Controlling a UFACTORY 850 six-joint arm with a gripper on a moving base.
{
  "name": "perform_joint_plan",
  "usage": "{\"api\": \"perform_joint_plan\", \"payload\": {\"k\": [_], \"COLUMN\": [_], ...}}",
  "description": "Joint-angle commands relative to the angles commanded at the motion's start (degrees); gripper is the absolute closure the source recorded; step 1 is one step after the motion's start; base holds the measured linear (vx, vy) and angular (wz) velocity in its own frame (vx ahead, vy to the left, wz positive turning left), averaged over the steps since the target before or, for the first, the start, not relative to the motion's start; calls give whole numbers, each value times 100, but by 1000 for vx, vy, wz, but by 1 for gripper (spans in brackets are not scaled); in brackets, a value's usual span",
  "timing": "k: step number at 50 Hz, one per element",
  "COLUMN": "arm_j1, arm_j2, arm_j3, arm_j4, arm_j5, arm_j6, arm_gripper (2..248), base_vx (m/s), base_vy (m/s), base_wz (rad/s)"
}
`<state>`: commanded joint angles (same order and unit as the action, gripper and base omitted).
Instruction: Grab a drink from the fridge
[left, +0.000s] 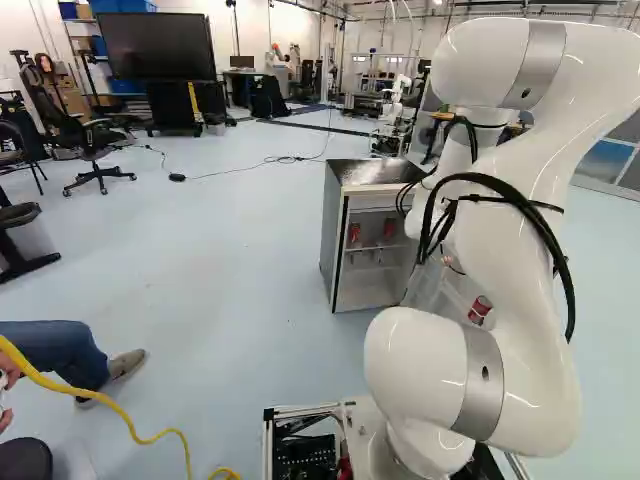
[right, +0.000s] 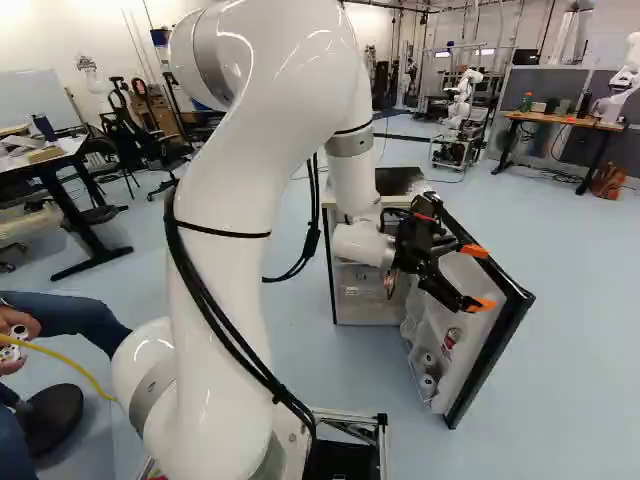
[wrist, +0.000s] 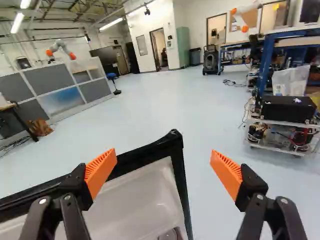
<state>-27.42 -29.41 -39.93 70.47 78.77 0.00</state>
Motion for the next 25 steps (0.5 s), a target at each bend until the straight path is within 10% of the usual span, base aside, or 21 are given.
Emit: {"api": "perform_joint_plan", "payload": {"k": [25], "arm_j1": [377], "arm_j2": [661], "arm_j3": [994], "arm_j4": [-1500], "arm_j5": [243], "arm_j6": [0], "arm_gripper": [3], "base_vx": [0], "base_vy": [0], "base_wz": [0]}}
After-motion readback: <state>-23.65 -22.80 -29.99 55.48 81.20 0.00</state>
